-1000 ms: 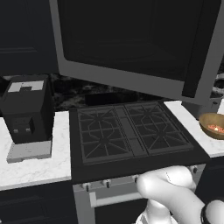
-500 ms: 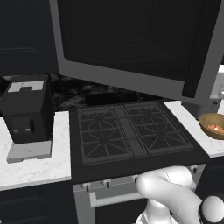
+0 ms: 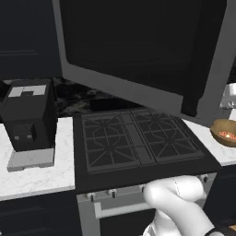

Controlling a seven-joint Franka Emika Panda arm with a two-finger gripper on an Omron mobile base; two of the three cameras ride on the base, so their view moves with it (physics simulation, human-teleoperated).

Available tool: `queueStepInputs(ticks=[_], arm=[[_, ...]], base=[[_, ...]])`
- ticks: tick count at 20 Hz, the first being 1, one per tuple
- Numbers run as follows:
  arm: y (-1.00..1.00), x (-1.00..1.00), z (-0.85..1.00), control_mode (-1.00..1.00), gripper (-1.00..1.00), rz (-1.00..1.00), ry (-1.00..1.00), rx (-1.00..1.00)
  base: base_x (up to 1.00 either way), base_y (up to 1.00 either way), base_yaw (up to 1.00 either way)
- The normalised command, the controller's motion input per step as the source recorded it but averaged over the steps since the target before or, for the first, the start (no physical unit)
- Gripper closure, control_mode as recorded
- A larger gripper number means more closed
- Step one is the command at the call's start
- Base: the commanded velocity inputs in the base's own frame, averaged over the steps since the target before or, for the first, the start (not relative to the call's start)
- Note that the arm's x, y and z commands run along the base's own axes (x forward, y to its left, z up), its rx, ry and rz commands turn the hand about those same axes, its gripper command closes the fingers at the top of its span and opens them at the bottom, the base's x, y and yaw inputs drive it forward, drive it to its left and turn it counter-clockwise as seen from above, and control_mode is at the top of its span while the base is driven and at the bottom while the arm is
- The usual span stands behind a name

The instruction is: Open the microwave, place the bowl with waffle inside the microwave, then close the microwave door and turn it on.

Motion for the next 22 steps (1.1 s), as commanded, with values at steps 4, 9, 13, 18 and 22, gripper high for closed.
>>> queueStepInputs(ticks=[4,9,13,18,22], arm=[[0.92,-0.94,0.2,-1.0,-1.0,0.29,-0.33,-0.04],[0.98,-0.79,0.18,-1.0,-1.0,0.29,-0.25,-0.05],[0.86,-0.38,0.11,-1.0,-1.0,0.21,-0.12,-0.01],[0.78,0.0,0.0,-1.0,-1.0,0.07,0.0,0.0],[0.59,0.0,0.0,-1.0,-1.0,0.01,0.0,0.0]], base=[[0.0,0.0,0.0],[0.0,0.0,0.0],[0.0,0.0,0.0],[0.0,0.0,0.0],[0.0,0.0,0.0]])
